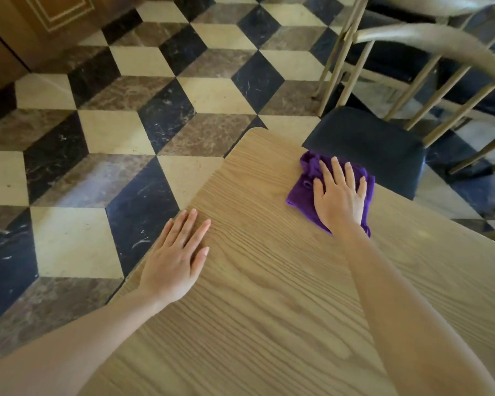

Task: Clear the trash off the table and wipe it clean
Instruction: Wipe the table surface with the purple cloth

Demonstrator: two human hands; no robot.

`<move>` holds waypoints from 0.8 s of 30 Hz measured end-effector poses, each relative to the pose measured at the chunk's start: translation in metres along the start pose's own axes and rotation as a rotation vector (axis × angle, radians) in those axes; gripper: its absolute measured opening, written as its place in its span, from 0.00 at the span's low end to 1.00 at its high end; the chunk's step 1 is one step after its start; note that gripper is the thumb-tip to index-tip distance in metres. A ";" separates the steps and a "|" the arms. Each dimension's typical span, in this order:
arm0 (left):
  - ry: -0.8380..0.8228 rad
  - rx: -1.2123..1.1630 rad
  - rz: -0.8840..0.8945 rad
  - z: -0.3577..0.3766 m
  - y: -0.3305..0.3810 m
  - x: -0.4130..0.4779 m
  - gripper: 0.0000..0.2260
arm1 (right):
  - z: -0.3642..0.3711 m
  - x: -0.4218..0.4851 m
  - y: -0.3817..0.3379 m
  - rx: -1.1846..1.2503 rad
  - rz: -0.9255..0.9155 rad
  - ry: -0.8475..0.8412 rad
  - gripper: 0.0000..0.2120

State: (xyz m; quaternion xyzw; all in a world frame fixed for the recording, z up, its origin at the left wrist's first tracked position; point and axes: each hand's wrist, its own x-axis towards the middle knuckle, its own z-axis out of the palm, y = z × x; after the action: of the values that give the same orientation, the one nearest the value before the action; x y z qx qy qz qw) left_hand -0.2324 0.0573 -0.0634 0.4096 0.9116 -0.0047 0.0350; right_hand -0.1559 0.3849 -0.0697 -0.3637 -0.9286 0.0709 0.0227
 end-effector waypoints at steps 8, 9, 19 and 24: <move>-0.012 -0.006 -0.005 0.003 -0.002 0.000 0.26 | -0.015 -0.065 0.101 -0.001 0.270 0.022 0.24; -0.013 -0.012 -0.006 0.003 -0.001 0.000 0.27 | -0.016 -0.072 0.106 0.005 0.305 0.025 0.24; 0.007 -0.079 -0.011 0.004 -0.002 0.000 0.29 | -0.016 -0.133 0.088 0.064 0.569 0.010 0.24; -0.005 -0.103 -0.009 0.001 -0.002 0.000 0.29 | -0.013 -0.161 0.065 0.065 0.605 -0.003 0.24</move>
State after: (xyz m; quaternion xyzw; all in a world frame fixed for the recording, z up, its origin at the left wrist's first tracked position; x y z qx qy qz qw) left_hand -0.2337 0.0554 -0.0648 0.4030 0.9124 0.0411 0.0581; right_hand 0.0076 0.3241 -0.0650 -0.6225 -0.7755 0.1047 0.0111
